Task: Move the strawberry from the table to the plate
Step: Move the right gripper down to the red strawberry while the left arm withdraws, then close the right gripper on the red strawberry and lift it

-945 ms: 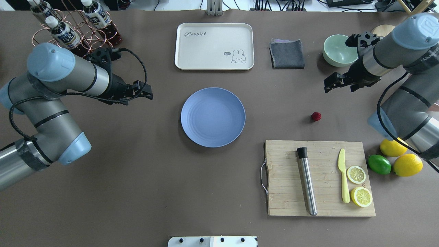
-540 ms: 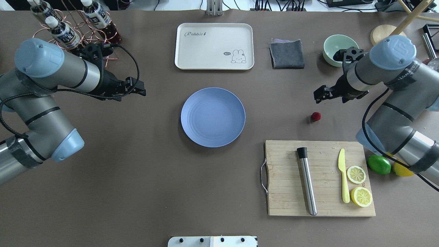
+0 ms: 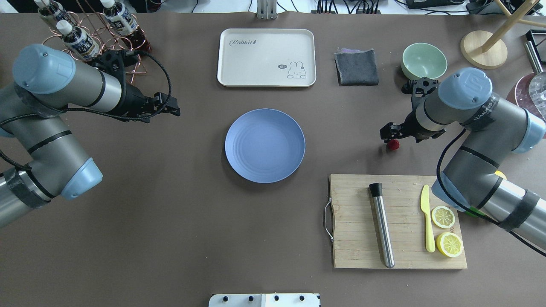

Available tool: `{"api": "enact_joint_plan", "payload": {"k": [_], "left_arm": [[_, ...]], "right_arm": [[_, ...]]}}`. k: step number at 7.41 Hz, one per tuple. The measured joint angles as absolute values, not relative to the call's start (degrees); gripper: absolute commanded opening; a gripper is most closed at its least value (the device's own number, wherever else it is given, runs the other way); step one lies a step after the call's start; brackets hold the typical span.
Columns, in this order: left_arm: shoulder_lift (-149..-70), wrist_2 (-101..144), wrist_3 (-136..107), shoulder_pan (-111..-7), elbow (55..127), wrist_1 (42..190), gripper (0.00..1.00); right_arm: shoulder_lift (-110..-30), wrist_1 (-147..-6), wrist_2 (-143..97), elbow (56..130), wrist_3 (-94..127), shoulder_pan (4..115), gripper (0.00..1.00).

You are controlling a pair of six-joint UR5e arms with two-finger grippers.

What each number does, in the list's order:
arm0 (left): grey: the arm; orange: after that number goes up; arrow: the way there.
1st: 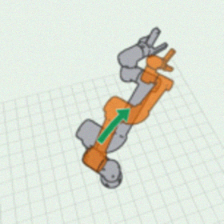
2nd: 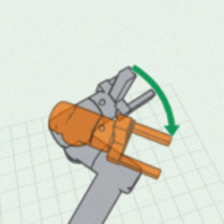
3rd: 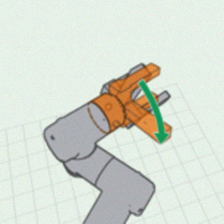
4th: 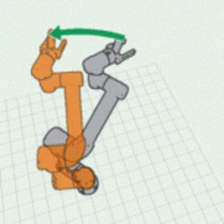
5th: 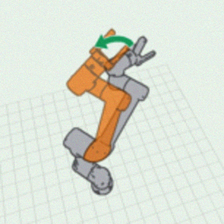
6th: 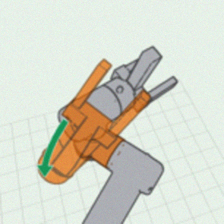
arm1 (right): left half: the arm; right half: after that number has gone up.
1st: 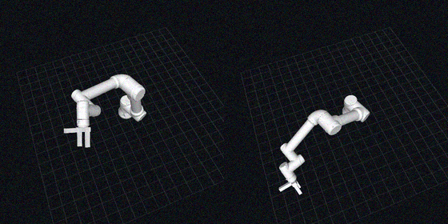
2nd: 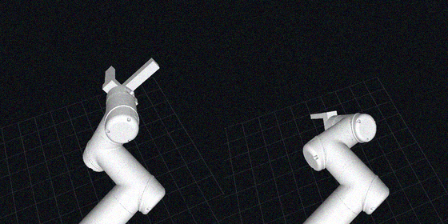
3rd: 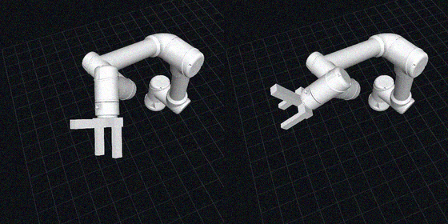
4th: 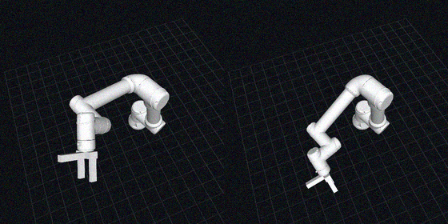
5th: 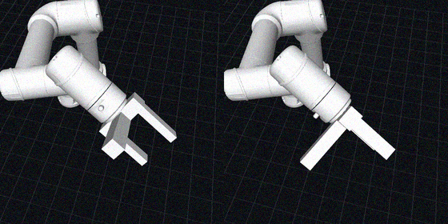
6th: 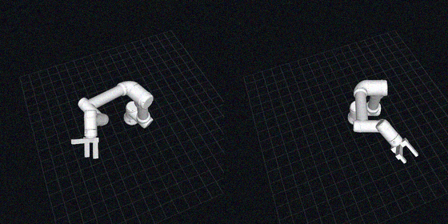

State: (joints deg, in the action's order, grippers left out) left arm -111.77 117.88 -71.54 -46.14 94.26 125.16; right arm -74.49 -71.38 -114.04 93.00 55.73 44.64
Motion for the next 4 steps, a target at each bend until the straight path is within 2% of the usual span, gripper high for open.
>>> {"api": "enact_joint_plan", "payload": {"k": [3, 4], "left_arm": [[-111.82, 117.86, -71.53, -46.14, 94.24, 125.16, 0.98], [-111.83, 117.86, -71.5, -46.14, 94.35, 125.16, 0.98]], "right_arm": [[-74.34, -71.37, -113.68, 93.01, 56.02, 43.63, 0.61], [-74.36, -71.37, -113.64, 92.99, 55.98, 43.38, 0.4]]}}
